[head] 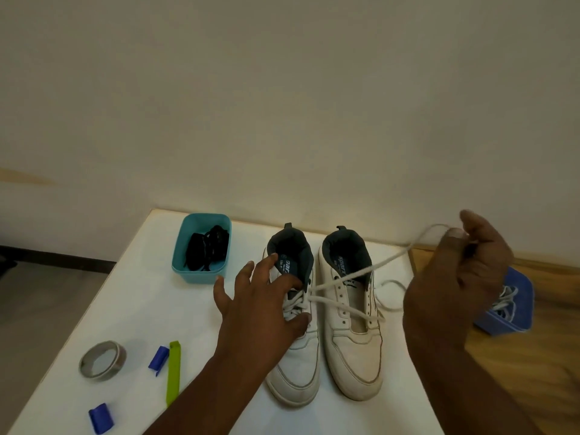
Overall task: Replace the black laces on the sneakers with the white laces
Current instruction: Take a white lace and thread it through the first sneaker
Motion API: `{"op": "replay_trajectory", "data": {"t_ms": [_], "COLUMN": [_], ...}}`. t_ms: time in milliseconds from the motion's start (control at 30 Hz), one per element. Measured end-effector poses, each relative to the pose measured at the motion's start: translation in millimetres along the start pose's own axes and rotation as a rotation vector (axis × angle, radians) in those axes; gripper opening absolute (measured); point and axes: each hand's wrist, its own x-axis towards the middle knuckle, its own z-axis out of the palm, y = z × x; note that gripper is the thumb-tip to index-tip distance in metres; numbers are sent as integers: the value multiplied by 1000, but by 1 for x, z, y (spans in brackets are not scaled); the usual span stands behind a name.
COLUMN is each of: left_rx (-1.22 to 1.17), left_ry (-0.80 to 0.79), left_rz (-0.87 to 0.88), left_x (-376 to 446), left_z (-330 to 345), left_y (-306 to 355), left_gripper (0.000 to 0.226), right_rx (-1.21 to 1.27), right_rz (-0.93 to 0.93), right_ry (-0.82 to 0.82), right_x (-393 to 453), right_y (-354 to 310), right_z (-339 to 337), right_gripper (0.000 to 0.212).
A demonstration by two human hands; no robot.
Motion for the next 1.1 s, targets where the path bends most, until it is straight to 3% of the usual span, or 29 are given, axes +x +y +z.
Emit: {"op": "replay_trajectory", "data": {"t_ms": [33, 167, 233, 400, 567, 700, 933, 1100], "left_rx": [-6, -1, -10, 6, 15, 51, 31, 53], "left_ry": [3, 12, 24, 7, 4, 2, -31, -55], "left_rz": [-2, -13, -14, -18, 12, 42, 45, 34], "left_x": [0, -1, 0, 0, 1, 0, 1, -1], "left_z": [1, 2, 2, -1, -3, 1, -2, -3], "left_y": [-1, 1, 2, 1, 6, 1, -1, -2], "left_gripper": [56, 65, 73, 73, 68, 63, 60, 69], "right_rx": [-94, -475, -512, -517, -270, -391, -595, -751], "right_rz": [-13, -229, -321, -297, -13, -34, -232, -355], "right_ry": [-88, -850, -998, -992, -595, -748, -688, -995], "right_x": [-2, -44, -62, -55, -41, -53, -39, -49], "right_y": [0, 7, 21, 26, 17, 24, 19, 16], "right_z": [0, 7, 13, 16, 10, 15, 10, 7], "right_gripper": [28, 36, 28, 9, 6, 12, 35, 22]}}
